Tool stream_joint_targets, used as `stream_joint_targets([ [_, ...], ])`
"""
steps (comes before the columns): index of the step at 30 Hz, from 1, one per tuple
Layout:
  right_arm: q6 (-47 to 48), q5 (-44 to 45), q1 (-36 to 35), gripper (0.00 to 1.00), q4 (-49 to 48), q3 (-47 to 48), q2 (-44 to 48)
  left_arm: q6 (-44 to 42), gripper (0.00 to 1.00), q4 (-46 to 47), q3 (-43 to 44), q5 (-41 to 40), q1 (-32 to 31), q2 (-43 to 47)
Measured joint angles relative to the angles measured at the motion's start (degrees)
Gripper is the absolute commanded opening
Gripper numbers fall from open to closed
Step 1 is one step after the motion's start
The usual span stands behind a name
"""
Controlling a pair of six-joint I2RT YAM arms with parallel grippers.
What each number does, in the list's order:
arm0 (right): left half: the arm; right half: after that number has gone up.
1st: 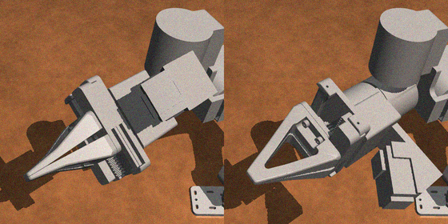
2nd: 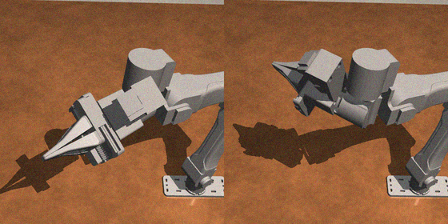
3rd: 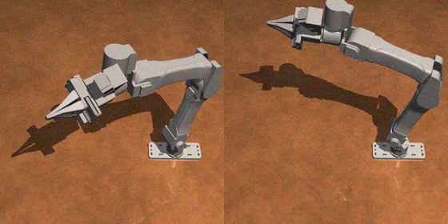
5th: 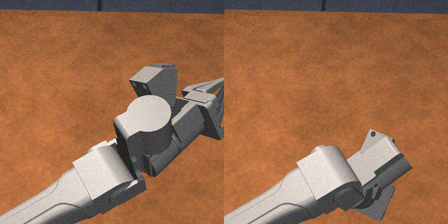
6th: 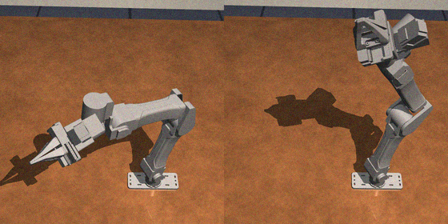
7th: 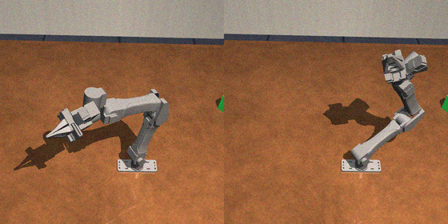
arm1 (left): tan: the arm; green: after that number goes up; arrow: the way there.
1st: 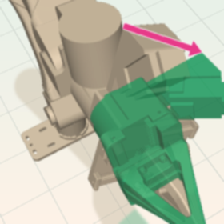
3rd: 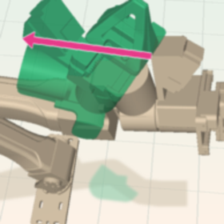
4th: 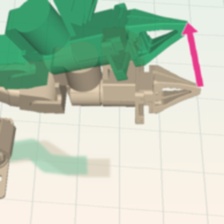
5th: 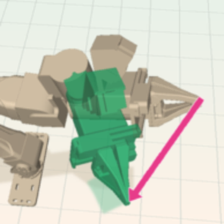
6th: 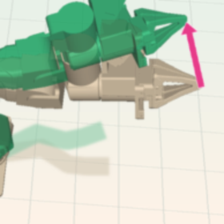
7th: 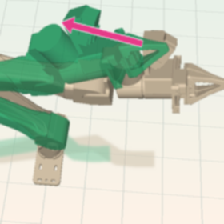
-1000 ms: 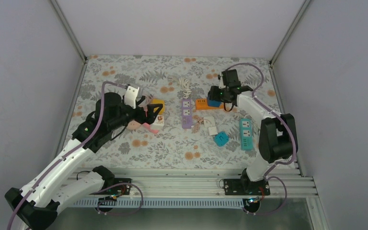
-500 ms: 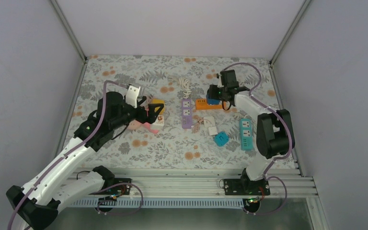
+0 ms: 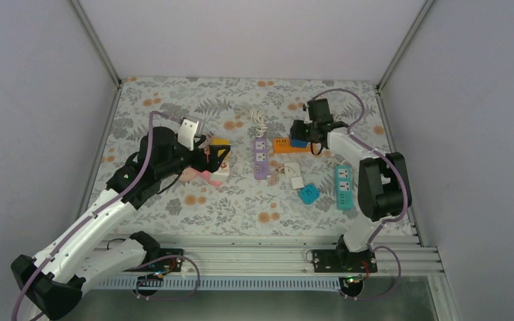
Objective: Insert the plug
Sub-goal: Insert the plug into the socket.
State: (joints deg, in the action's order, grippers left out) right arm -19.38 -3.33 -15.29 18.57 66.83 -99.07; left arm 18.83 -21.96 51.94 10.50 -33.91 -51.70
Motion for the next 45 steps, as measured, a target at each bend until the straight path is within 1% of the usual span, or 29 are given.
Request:
stream_joint_targets([
  [11, 0.11, 0.09, -0.46, 0.29, -1.46, 0.00, -0.81, -0.04, 1.00, -0.02, 0.00, 0.04, 0.00, 0.00],
  [16, 0.50, 1.42, -1.25, 0.29, -1.51, -0.02, -1.64, -0.15, 1.00, -0.04, 0.00, 0.04, 0.00, 0.00],
  [23, 1.25, 5.57, -3.48, 0.29, -3.19, -1.44, -1.36, -0.15, 1.00, -0.04, 0.00, 0.04, 0.00, 0.00],
  [32, -0.70, 13.25, -7.69, 0.29, -10.14, -6.97, -0.57, -0.17, 1.00, -0.02, 0.00, 0.04, 0.00, 0.00],
  [45, -4.31, 15.76, -8.98, 0.31, -11.76, -5.86, -3.19, -0.20, 1.00, -0.04, 0.00, -0.44, 0.00, 0.00],
])
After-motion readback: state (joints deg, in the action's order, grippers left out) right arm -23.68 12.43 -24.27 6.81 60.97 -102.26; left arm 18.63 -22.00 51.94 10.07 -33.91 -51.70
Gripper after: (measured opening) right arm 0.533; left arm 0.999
